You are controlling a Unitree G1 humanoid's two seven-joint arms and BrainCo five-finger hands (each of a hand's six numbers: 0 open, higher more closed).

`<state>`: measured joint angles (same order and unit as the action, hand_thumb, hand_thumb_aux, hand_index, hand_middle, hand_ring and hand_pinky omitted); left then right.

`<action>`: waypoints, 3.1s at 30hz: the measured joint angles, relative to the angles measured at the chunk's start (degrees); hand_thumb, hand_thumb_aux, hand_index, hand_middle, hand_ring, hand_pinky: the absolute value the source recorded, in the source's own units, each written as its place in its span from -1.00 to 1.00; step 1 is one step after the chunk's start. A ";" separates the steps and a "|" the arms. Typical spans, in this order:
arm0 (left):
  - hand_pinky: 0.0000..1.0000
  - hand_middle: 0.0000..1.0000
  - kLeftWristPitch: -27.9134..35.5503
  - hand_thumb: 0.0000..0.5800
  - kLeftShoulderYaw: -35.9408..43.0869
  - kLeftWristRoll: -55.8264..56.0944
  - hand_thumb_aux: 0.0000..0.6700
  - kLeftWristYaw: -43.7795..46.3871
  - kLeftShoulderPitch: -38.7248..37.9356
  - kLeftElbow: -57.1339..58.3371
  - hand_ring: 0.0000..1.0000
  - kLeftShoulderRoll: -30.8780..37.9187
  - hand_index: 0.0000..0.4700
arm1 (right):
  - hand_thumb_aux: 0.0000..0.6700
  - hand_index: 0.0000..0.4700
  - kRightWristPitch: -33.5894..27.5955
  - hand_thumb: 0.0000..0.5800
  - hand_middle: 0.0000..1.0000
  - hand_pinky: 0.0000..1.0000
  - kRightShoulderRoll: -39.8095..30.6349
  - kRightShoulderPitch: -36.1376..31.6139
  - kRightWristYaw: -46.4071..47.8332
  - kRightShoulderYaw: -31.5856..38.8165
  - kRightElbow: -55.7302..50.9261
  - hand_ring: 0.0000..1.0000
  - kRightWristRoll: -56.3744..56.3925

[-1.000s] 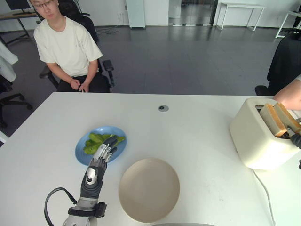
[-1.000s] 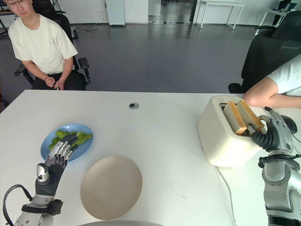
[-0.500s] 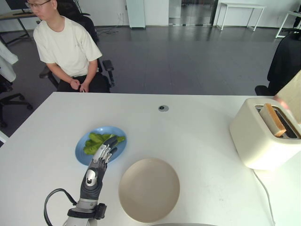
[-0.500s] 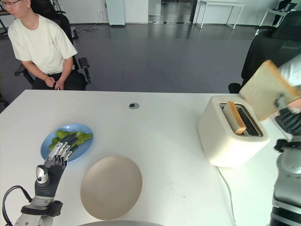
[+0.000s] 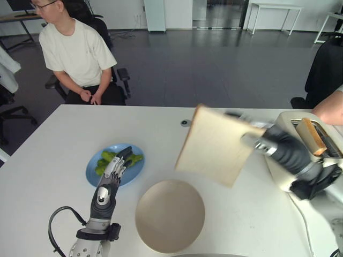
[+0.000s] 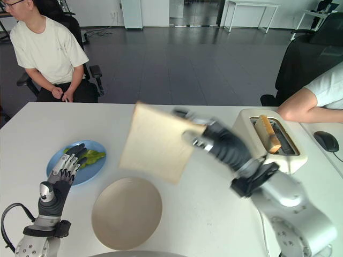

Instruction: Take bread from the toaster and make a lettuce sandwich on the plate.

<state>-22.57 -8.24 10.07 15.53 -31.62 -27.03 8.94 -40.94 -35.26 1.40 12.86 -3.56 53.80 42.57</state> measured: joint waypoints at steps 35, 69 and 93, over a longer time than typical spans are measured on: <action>-1.00 -1.00 3.40 -1.00 7.67 -51.87 -1.00 -9.82 39.79 45.22 -1.00 37.02 -1.00 | -1.00 -1.00 25.38 -1.00 -1.00 -1.00 27.89 15.54 -11.26 17.88 -14.12 -1.00 -38.49; -1.00 -1.00 -1.28 1.00 14.46 -43.13 1.00 -16.06 41.80 27.38 -1.00 43.28 1.00 | -1.00 -1.00 59.90 -1.00 -1.00 -1.00 31.06 33.40 -4.29 7.51 -29.33 -1.00 -32.94; -1.00 -1.00 -5.17 -1.00 15.47 -44.31 -1.00 1.52 14.69 1.07 -1.00 39.11 -1.00 | -1.00 -1.00 56.48 -1.00 -1.00 -1.00 29.08 25.20 -8.04 2.19 -24.72 -1.00 -48.56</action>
<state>-27.74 7.22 -34.24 17.04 -16.93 -25.96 48.04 15.54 -6.18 26.59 4.82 -1.37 29.08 -5.99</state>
